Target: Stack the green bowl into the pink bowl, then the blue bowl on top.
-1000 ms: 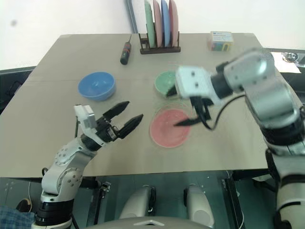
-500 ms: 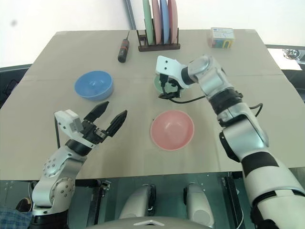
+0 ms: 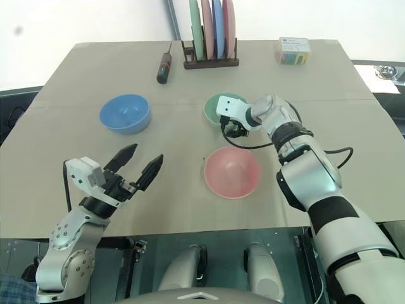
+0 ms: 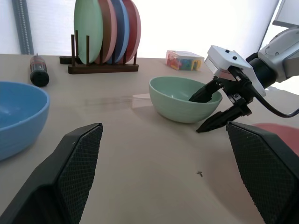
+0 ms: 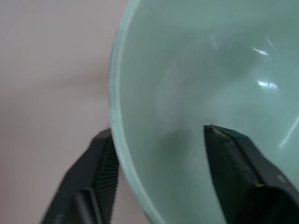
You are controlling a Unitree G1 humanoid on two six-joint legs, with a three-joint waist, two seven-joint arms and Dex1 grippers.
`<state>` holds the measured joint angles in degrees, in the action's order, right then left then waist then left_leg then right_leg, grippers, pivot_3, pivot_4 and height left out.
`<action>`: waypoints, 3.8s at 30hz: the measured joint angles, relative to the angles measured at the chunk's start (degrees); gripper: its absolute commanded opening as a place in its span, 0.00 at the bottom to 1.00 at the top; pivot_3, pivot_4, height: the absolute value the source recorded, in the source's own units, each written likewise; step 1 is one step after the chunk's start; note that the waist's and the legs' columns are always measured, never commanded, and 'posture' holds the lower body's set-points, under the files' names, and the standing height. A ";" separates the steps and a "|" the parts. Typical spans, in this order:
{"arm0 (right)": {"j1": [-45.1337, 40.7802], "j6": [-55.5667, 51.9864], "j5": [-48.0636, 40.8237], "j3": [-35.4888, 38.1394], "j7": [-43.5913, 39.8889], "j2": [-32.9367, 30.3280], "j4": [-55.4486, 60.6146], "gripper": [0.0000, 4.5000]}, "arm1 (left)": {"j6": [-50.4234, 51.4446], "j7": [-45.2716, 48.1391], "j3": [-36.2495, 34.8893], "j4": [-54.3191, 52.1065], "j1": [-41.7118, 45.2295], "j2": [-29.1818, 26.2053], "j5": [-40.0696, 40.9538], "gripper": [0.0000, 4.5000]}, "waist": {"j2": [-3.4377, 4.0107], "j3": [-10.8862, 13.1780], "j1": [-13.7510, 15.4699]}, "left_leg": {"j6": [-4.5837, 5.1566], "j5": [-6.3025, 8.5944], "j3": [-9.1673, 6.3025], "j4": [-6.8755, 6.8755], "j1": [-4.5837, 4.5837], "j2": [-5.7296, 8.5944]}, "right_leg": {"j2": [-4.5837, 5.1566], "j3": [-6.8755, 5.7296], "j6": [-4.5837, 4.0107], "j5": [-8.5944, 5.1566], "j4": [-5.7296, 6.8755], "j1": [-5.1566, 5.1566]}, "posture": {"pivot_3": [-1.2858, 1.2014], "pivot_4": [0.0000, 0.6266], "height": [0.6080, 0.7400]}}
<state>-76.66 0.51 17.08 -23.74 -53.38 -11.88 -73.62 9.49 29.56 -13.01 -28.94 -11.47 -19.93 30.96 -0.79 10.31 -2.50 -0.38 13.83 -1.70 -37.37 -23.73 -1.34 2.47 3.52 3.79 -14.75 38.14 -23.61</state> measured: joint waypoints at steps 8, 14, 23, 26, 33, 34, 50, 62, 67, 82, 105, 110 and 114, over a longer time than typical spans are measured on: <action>-1.39 2.84 1.11 0.84 -1.68 0.25 0.75 0.02 | -0.01 0.24 0.09 0.01 0.61 -0.06 0.01 1.00 | -0.04 -0.04 0.03 | -0.01 -0.01 -0.08 -0.04 0.00 -0.01 | -0.03 -0.07 -0.02 0.01 0.03 0.04 | 0.52 0.24 1.00; -0.64 6.69 2.09 0.48 -9.12 -3.09 7.00 0.02 | 0.01 1.67 1.66 0.23 1.90 -0.22 0.03 1.00 | 0.03 0.01 0.06 | -0.02 -0.01 -0.10 -0.03 -0.06 -0.01 | -0.03 -0.09 -0.01 0.01 0.00 0.01 | 0.52 0.24 1.00; 19.22 -9.49 -6.08 1.38 -29.84 -22.02 69.84 0.02 | 0.33 10.06 4.72 8.95 12.83 -4.11 0.35 1.00 | 0.11 0.05 1.54 | -0.02 -0.01 -0.31 -0.08 -0.17 0.00 | 0.03 -0.39 -0.01 0.00 -0.07 0.07 | 0.52 0.24 1.00; 22.84 -14.31 -7.68 2.03 -31.37 -25.76 80.24 0.02 | 0.34 12.94 4.74 12.09 16.73 -5.48 0.68 1.00 | 0.09 0.04 1.58 | -0.02 -0.01 -0.36 -0.14 -0.05 0.00 | 0.02 -0.44 -0.01 0.00 -0.06 0.21 | 0.52 0.24 1.00; 29.03 -27.18 -11.33 2.89 -30.70 -31.32 98.97 0.02 | 0.14 19.93 6.97 20.74 24.49 -6.23 0.61 1.00 | 0.08 0.04 1.36 | -0.02 -0.02 -0.36 -0.22 -0.06 -0.01 | 0.00 -0.44 -0.01 0.00 -0.05 0.21 | 0.52 0.24 1.00; 29.24 -28.30 -11.69 2.96 -30.25 -31.56 100.40 0.18 | 0.08 20.53 7.13 21.41 25.19 -6.18 0.59 1.00 | 0.08 0.04 1.43 | -0.02 -0.02 -0.38 -0.22 -0.07 -0.01 | 0.00 -0.46 -0.01 0.00 -0.04 0.21 | 0.52 0.24 1.00; 33.40 -50.87 -28.16 15.71 -24.18 -35.35 110.76 0.94 | 0.01 23.25 8.78 25.27 29.83 -6.22 -0.90 1.00 | 0.04 0.03 1.84 | 0.00 -0.01 -0.42 -0.36 -0.11 0.01 | 0.02 -0.49 0.00 0.01 -0.06 0.29 | 0.52 0.24 1.00; 40.94 -56.43 -47.57 39.98 -14.49 -32.60 103.31 0.94 | -0.34 14.62 10.28 39.29 45.42 -15.59 -18.20 1.00 | -0.02 0.04 1.71 | 0.00 -0.02 -0.47 -0.44 -0.12 0.01 | -0.04 -0.52 0.01 0.01 0.00 0.33 | 0.52 0.24 1.00; 40.96 -56.10 -54.70 43.78 -10.84 -32.36 101.76 0.94 | 0.97 14.93 13.68 43.61 49.99 -20.37 -25.56 1.00 | -0.01 0.04 1.68 | 0.01 -0.01 -0.41 -0.40 -0.13 0.01 | -0.03 -0.47 0.02 0.00 -0.07 0.32 | 0.52 0.24 1.00; 46.14 -50.48 -58.09 43.43 -6.73 -36.63 99.75 0.95 | 14.13 10.95 15.96 47.82 50.79 -24.35 -34.62 0.84 | -0.03 0.04 1.62 | 0.01 -0.01 -0.39 -0.41 -0.17 0.01 | -0.03 -0.46 0.02 0.00 0.00 0.26 | 0.52 0.24 1.00; 46.61 -48.58 -61.64 41.63 -4.46 -39.93 99.37 0.95 | -2.29 23.96 23.95 58.04 62.77 -18.55 -37.33 0.01 | -0.06 0.06 2.01 | 0.03 0.00 -0.44 -0.81 -0.38 0.03 | -0.02 -0.51 0.03 0.01 0.12 0.25 | 0.52 0.24 1.00; 46.52 -47.60 -61.59 40.27 -4.56 -40.06 98.33 0.95 | -7.96 32.30 29.30 51.35 66.10 -14.04 -36.23 0.01 | -0.07 0.07 1.55 | 0.04 0.00 -0.42 -0.89 -0.46 0.02 | -0.03 -0.46 0.03 0.01 0.23 0.15 | 0.52 0.24 1.00; 46.07 -46.97 -61.56 39.40 -4.67 -40.25 97.44 0.95 | -13.07 40.37 33.68 44.65 67.93 -11.88 -35.11 0.01 | -0.04 0.07 1.61 | 0.03 0.00 -0.41 -0.90 -0.43 0.01 | -0.07 -0.45 0.03 0.00 0.30 0.15 | 0.52 0.24 1.00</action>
<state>-30.59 -46.46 -44.47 15.66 -58.05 -52.13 23.82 -3.58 69.93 20.67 15.71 56.46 -31.81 -4.14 -0.83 10.38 -0.89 -0.34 13.83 -2.11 -38.27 -24.16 -1.33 2.41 3.08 3.83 -14.75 38.44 -23.46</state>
